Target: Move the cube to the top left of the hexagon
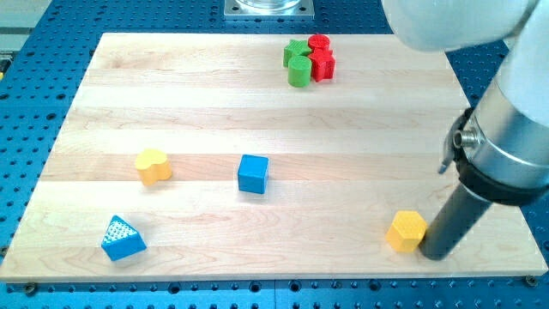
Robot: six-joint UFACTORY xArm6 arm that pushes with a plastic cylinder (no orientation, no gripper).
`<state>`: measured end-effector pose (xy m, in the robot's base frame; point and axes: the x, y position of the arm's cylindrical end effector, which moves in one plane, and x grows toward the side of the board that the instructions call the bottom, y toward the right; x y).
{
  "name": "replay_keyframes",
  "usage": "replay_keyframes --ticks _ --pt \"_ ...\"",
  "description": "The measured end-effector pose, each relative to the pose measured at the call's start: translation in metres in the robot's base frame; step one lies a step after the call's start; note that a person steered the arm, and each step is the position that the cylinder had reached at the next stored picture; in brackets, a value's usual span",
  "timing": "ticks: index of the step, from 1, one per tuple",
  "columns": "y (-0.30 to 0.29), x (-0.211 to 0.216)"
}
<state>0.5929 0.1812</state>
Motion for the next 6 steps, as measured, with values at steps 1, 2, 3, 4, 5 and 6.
replay_keyframes --ticks 1,2,3,4,5,6 --pt "0.008 -0.021" --pt "0.009 -0.032" --pt "-0.017 -0.05" --pt "-0.064 -0.064" --pt "-0.141 -0.034" --pt "-0.208 -0.016"
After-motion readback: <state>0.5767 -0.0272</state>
